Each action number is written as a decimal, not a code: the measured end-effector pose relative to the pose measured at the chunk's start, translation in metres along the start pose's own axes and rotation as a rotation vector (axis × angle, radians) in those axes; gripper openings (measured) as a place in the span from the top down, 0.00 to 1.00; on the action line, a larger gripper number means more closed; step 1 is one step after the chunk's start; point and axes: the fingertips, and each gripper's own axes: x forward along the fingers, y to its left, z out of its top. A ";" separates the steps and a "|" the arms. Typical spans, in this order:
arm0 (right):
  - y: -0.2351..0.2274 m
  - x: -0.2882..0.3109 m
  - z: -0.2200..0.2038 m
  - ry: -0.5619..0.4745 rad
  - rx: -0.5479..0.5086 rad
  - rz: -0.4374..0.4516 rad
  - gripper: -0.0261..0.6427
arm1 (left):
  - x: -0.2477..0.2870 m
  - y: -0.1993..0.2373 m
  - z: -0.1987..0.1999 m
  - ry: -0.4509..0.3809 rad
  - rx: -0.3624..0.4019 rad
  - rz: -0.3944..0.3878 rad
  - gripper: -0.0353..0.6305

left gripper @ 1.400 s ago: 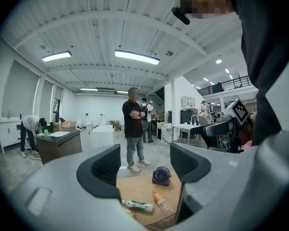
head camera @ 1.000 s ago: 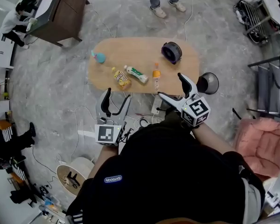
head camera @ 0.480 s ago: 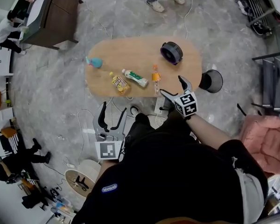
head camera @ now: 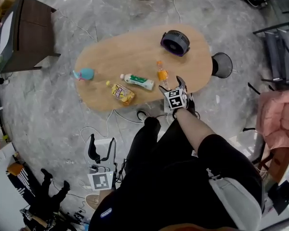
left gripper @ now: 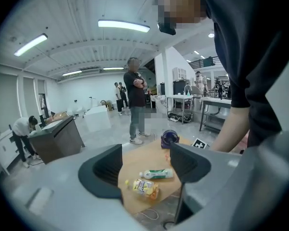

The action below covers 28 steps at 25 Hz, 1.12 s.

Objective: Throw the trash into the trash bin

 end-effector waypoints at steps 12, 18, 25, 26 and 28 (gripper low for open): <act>0.011 0.060 -0.040 0.093 -0.055 -0.078 0.27 | -0.023 0.040 -0.060 0.049 -0.016 0.009 0.31; 0.003 0.070 -0.063 0.155 -0.014 -0.099 0.43 | -0.020 0.035 -0.069 0.061 -0.015 -0.007 0.31; -0.005 0.057 -0.054 0.121 0.026 -0.072 0.50 | -0.014 0.028 -0.068 0.050 -0.010 -0.018 0.31; -0.005 0.048 -0.046 0.098 0.024 -0.059 0.50 | -0.013 0.026 -0.067 0.043 -0.011 -0.019 0.31; 0.000 0.024 -0.028 0.046 0.000 -0.027 0.50 | -0.012 0.025 -0.061 0.021 -0.011 -0.024 0.32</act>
